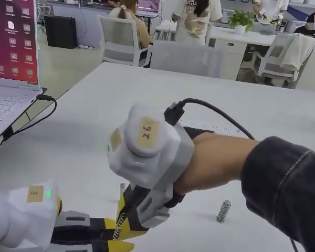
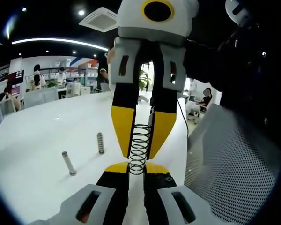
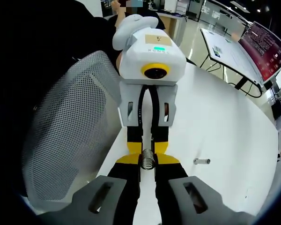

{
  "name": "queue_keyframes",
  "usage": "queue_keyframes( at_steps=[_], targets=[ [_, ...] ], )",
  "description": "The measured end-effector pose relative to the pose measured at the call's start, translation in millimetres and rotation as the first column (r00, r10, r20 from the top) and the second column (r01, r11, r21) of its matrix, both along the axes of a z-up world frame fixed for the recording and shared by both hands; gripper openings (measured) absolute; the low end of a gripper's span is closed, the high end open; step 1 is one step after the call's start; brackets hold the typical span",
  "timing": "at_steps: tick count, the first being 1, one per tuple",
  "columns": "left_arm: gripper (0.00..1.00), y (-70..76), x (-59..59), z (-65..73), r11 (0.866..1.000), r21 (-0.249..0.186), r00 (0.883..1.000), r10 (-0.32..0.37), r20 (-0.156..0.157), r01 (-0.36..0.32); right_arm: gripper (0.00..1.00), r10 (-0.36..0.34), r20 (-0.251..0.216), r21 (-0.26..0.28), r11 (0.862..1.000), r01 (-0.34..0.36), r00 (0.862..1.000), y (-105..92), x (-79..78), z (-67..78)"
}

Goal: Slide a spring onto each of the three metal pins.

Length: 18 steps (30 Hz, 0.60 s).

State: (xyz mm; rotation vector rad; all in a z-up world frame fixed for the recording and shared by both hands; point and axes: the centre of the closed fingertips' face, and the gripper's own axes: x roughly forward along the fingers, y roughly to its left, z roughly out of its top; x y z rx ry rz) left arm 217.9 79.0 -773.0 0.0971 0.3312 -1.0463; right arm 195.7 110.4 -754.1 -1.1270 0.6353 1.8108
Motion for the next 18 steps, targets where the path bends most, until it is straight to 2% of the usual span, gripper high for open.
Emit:
queue_keyframes(
  at_steps=[18],
  targets=[
    [0.03,-0.8,-0.2,-2.3,1.0,-0.003,1.0,-0.005,-0.002,0.005,0.08,0.004,0.006,-0.006,1.0,-0.004,1.0,4.0,-3.1,-0.7]
  ],
)
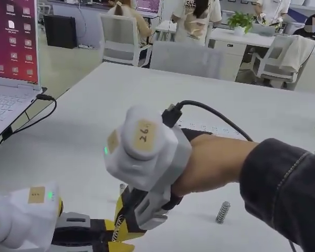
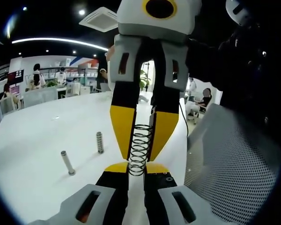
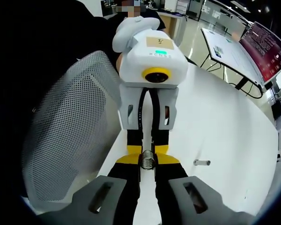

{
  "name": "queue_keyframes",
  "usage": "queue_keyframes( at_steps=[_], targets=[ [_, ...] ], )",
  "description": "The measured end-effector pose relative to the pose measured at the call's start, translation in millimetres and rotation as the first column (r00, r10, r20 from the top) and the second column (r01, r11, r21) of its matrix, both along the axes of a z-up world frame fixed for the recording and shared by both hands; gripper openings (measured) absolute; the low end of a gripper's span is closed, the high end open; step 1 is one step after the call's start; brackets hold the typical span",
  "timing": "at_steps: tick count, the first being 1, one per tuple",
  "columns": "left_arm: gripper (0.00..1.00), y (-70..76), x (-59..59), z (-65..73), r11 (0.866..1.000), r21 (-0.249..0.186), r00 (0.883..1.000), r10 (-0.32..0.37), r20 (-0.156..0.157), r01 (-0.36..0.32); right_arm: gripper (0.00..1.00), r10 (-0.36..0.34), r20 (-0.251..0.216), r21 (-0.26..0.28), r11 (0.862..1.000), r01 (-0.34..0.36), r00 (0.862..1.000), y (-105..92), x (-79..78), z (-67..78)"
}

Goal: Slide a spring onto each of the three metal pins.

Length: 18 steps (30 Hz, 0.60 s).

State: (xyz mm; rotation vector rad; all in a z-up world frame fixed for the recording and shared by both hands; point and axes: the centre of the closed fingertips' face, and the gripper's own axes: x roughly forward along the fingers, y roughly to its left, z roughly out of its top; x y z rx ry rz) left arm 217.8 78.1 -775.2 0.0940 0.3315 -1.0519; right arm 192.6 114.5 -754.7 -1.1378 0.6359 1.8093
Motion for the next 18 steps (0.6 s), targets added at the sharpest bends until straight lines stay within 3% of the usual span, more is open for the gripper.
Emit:
queue_keyframes(
  at_steps=[18],
  targets=[
    [0.06,3.5,1.6,-2.2,1.0,-0.014,1.0,0.019,-0.006,-0.019,0.08,0.015,0.015,-0.016,1.0,-0.014,1.0,1.2,3.8,-2.7]
  ],
)
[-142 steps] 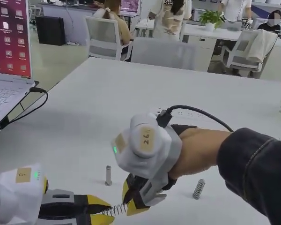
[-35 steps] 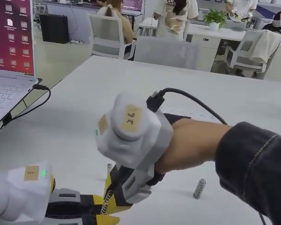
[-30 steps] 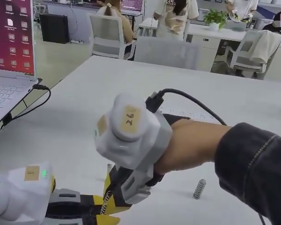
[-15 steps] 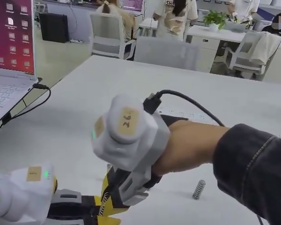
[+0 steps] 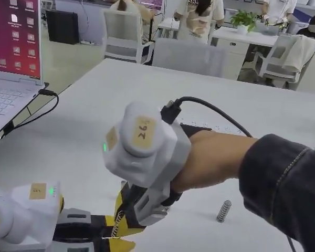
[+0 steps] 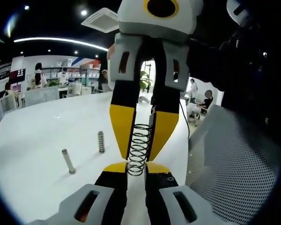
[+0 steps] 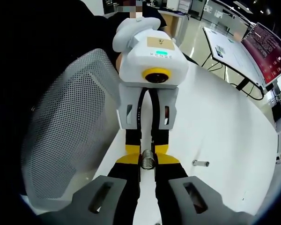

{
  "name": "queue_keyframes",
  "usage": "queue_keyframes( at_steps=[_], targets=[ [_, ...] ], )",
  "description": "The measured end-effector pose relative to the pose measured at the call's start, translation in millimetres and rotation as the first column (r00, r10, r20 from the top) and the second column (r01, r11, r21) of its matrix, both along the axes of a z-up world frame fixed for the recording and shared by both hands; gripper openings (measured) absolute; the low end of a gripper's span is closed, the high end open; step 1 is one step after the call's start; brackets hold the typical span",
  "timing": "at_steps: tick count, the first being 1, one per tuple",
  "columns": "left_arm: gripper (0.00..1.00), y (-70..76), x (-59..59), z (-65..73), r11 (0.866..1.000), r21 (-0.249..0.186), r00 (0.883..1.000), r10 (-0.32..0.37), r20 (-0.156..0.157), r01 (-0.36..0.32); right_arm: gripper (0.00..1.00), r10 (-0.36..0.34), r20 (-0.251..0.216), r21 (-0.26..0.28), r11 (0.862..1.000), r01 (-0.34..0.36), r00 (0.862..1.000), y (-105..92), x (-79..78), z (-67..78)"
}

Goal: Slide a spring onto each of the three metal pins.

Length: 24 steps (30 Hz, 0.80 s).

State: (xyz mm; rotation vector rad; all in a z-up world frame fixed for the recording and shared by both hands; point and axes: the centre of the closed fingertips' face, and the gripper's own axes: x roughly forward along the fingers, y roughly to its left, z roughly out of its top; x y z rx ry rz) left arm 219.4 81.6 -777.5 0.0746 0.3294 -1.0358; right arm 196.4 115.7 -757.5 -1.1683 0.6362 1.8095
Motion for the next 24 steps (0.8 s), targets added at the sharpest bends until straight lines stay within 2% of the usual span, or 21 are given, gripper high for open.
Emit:
queue_keyframes(
  at_steps=[5,24],
  targets=[
    [0.1,1.8,0.2,-1.4,1.0,-0.001,1.0,0.01,-0.003,-0.01,0.08,0.0,0.004,-0.004,1.0,0.001,1.0,-0.8,2.5,-0.9],
    [0.4,15.8,9.0,-3.7,0.995,-0.015,0.995,0.102,-0.013,-0.103,0.08,-0.031,0.017,-0.006,0.999,0.031,0.999,-4.8,17.8,2.0]
  ],
)
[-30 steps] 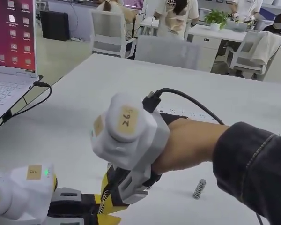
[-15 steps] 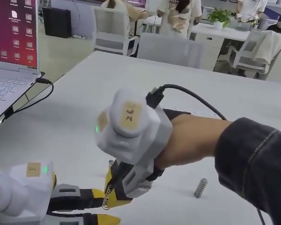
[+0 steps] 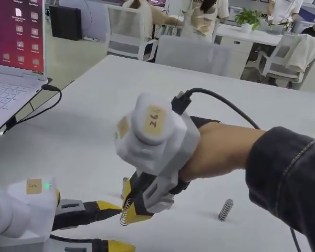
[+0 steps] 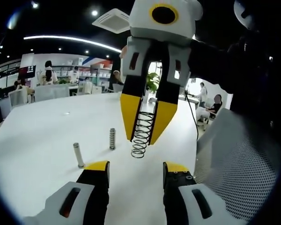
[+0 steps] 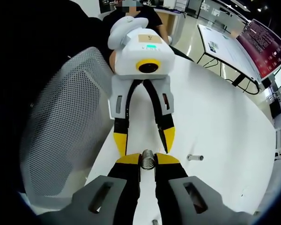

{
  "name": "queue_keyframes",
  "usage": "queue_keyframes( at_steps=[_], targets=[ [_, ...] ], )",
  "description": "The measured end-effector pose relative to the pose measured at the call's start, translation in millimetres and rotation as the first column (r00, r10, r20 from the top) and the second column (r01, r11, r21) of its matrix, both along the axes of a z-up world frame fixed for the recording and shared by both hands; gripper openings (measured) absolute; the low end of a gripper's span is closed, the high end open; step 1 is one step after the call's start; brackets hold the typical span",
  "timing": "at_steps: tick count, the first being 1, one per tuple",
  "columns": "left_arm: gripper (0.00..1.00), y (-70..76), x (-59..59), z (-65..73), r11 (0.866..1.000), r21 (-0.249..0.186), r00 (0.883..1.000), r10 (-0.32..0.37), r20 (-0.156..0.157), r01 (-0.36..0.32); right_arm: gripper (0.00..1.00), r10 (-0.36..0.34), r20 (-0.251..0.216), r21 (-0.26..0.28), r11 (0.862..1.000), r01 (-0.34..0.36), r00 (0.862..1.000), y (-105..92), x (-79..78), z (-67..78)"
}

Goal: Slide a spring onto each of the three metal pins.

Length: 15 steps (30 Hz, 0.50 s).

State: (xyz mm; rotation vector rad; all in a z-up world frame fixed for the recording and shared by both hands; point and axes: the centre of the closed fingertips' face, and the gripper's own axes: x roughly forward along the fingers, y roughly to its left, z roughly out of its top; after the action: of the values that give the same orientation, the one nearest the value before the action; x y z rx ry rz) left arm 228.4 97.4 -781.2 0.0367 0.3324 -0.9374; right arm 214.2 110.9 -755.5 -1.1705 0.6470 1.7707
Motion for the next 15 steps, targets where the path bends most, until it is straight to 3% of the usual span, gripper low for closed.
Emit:
queue_keyframes(
  at_steps=[15],
  targets=[
    [0.57,8.3,4.4,0.8,0.998,-0.022,0.999,0.054,0.002,-0.054,0.08,-0.025,0.026,-0.002,1.0,0.025,0.999,-3.8,17.6,5.0]
  ],
)
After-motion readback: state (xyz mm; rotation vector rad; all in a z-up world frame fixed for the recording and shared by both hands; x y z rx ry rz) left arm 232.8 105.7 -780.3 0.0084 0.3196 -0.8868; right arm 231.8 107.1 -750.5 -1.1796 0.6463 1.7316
